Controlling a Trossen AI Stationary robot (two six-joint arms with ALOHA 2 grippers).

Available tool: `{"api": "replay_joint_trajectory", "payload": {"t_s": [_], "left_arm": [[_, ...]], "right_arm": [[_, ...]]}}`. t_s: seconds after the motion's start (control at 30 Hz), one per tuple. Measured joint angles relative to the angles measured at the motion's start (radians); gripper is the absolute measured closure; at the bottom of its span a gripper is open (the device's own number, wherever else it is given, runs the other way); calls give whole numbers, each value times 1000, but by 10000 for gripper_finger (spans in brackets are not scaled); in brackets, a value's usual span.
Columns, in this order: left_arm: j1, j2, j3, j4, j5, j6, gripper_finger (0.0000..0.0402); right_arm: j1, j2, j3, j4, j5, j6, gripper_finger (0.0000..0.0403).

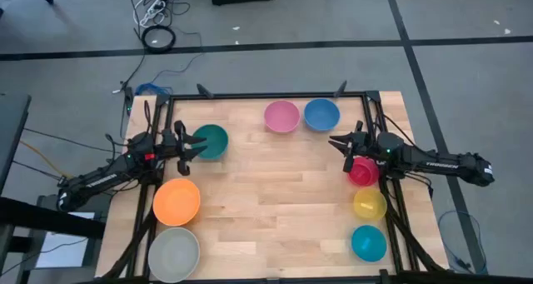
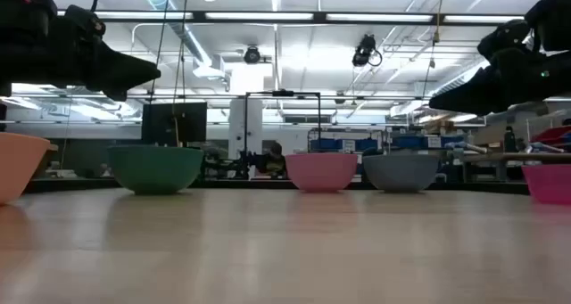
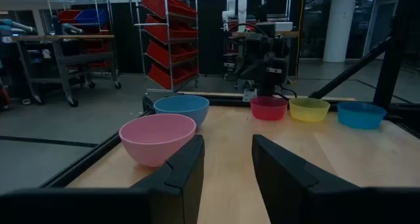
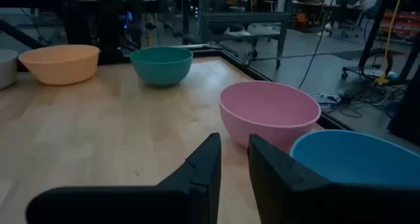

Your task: Nest bowls inside each other

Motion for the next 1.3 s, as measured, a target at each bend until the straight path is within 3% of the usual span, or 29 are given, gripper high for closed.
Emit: {"api": "replay_joint_trajectory", "payload": {"t_s": [1.1, 1.3], "left_arm": [[0, 0, 0, 0, 0, 0, 264], [0, 0, 0, 66, 0, 0, 264]], "right_arm": [[0, 0, 0, 16, 0, 1, 337], [1, 0, 0, 126, -4, 269, 337]]}}
